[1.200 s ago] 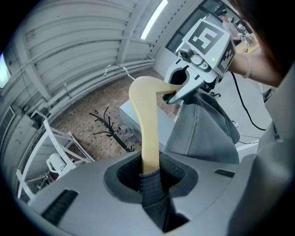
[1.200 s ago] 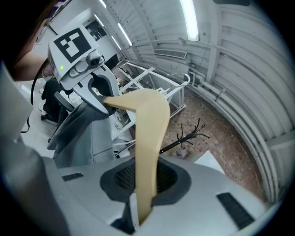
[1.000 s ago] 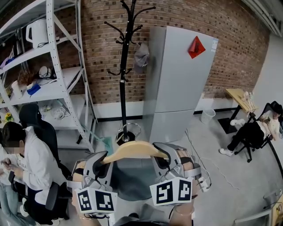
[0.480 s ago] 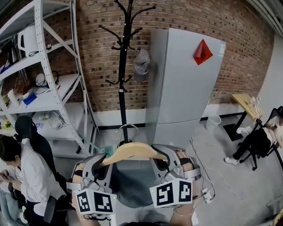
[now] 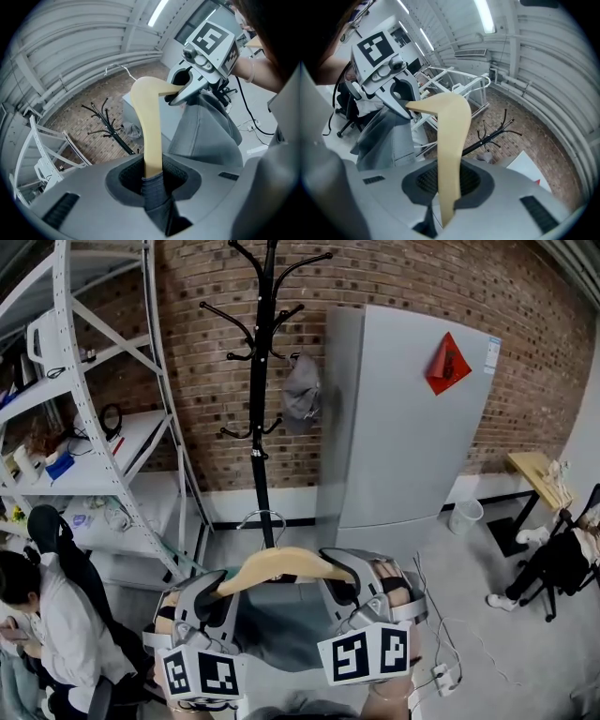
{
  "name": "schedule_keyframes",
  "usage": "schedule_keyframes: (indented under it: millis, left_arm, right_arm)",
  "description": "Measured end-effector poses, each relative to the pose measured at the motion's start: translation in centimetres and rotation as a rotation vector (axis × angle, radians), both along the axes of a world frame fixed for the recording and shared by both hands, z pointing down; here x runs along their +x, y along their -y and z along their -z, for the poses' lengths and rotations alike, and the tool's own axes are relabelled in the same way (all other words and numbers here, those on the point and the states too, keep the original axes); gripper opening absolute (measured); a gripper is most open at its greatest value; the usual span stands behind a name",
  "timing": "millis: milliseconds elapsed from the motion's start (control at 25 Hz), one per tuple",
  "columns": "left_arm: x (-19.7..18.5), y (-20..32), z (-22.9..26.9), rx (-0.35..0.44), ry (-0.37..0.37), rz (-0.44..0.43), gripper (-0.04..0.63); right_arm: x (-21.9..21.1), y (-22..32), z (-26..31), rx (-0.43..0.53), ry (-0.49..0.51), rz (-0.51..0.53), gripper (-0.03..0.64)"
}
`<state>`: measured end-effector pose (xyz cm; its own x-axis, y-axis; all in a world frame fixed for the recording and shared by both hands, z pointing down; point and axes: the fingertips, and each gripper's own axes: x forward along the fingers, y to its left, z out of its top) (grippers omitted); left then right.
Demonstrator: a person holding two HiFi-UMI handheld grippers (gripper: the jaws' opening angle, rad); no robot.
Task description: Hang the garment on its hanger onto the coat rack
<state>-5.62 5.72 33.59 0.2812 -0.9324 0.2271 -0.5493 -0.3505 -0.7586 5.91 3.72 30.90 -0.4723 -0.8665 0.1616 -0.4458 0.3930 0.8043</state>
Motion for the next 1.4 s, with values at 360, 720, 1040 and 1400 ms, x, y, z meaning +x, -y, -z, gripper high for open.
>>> schedule_keyframes:
  millis: [360, 720, 1040, 1400]
  left_arm:
    - [-0.5, 5.8, -1.2, -0.014, -0.012, 0.03, 0.084]
    - [-3.2, 14.2, -1.0, -0.037, -0.013, 0.009, 0.084]
    - [-6.2, 21.0, 0.7, -0.021, -0.018, -0.023, 0.084]
    - [-8.5, 26.0, 1.6, 0.026, -0.03, -0.052, 0.084]
  right_arm:
    - [-0.6, 6.1, -1.1, -0.01, 0.005, 0.027, 0.058]
    - [-3.2, 14.3, -1.0, -0.027, -0.021, 0.001, 0.058]
    - [-6.2, 20.5, 0.6, -0.013, -0.044, -0.025, 0.058]
    - [-8.4, 25.1, 1.7, 0.038, -0.026, -0.057, 0.058]
